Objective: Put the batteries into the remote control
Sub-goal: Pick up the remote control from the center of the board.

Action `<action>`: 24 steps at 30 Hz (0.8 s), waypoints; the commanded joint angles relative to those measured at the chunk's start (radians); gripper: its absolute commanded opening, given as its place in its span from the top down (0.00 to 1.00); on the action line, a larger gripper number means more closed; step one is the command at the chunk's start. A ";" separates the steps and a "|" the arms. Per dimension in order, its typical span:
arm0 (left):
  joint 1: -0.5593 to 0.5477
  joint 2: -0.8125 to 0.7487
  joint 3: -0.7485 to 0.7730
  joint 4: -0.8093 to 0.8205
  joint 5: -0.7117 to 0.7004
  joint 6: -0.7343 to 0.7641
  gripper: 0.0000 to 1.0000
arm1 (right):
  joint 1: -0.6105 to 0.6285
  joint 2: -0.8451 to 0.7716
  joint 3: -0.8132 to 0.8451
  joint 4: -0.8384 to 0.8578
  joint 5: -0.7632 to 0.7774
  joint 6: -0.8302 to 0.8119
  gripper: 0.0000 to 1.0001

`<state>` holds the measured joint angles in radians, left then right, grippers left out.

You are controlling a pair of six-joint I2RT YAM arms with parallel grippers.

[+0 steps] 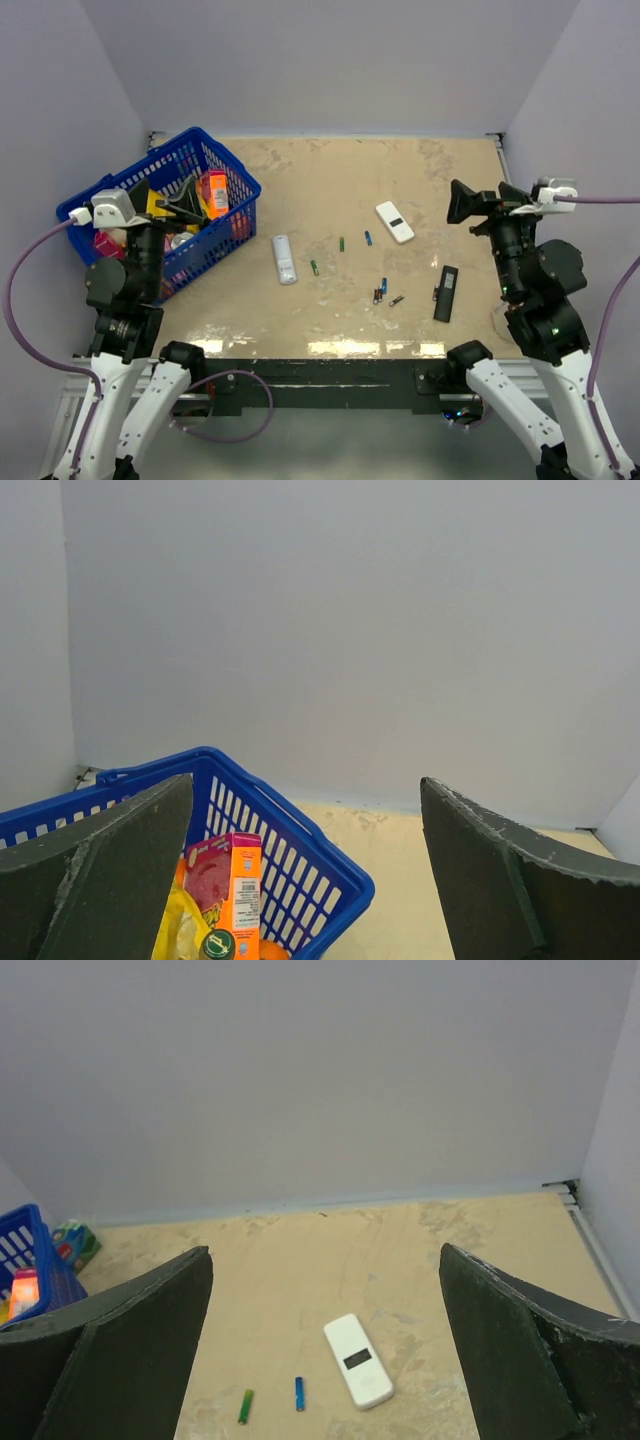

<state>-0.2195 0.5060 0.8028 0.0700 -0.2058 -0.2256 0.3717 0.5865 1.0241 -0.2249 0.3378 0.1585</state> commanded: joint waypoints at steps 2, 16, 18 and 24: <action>-0.009 -0.003 -0.001 0.048 0.002 -0.012 0.00 | -0.005 0.088 0.037 -0.050 -0.170 0.013 0.02; -0.015 -0.018 -0.040 0.017 -0.007 -0.029 0.00 | 0.082 0.604 0.059 -0.139 -0.401 0.176 0.02; -0.015 -0.023 -0.045 0.007 -0.017 -0.034 0.00 | 0.160 0.647 0.060 -0.134 -0.346 0.209 0.02; -0.015 -0.035 -0.039 -0.061 -0.038 -0.037 0.00 | 0.318 0.874 0.117 -0.154 -0.238 0.302 0.02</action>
<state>-0.2302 0.4839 0.7609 0.0334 -0.2184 -0.2474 0.6025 1.3724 1.0805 -0.3752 0.0219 0.3721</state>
